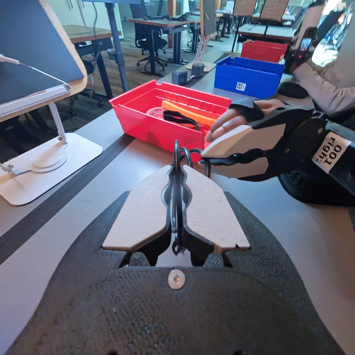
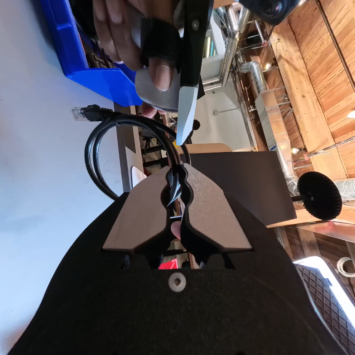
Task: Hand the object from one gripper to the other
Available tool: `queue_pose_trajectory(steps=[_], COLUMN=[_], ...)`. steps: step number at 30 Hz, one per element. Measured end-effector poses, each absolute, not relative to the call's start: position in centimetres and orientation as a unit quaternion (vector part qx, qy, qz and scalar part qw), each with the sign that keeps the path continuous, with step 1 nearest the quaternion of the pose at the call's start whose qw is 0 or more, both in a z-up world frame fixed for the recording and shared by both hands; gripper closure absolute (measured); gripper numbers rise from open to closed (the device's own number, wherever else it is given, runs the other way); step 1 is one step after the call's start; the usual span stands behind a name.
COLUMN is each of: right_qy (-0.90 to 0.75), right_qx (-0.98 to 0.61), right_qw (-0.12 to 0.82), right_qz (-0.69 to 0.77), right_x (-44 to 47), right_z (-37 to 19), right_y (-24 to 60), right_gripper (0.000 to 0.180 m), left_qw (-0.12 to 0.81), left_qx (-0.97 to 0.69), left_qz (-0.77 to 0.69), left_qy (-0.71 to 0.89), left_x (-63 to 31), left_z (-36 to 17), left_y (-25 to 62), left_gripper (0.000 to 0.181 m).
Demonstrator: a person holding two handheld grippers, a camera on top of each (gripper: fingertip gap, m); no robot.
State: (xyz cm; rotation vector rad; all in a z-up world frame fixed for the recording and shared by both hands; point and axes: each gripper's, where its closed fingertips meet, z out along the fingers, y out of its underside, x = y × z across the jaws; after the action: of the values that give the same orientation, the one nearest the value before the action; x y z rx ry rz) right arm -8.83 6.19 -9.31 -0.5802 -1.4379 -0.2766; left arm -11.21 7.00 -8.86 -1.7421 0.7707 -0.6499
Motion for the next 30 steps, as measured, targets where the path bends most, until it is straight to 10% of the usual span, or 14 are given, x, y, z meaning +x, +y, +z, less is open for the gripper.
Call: queue_pose_trajectory(steps=[17, 30], right_qy=[-0.650, -0.635], right_qx=[-0.311, -0.353], right_qw=[0.681, 0.685], right_qz=[-0.127, -0.055], right_x=[-8.2, -8.7], right_z=[-10.3, -8.8], right_y=[8.0, 6.5], right_gripper=[0.174, 0.173], left_qw=[0.556, 0.559], left_qx=[-0.689, -0.668], left_qz=[-0.199, 0.054], left_qy=[0.420, 0.489], left_x=[-9.9, -9.3], left_z=[-6.8, -9.4], left_y=[4.1, 5.9], left_gripper=[0.156, 0.175])
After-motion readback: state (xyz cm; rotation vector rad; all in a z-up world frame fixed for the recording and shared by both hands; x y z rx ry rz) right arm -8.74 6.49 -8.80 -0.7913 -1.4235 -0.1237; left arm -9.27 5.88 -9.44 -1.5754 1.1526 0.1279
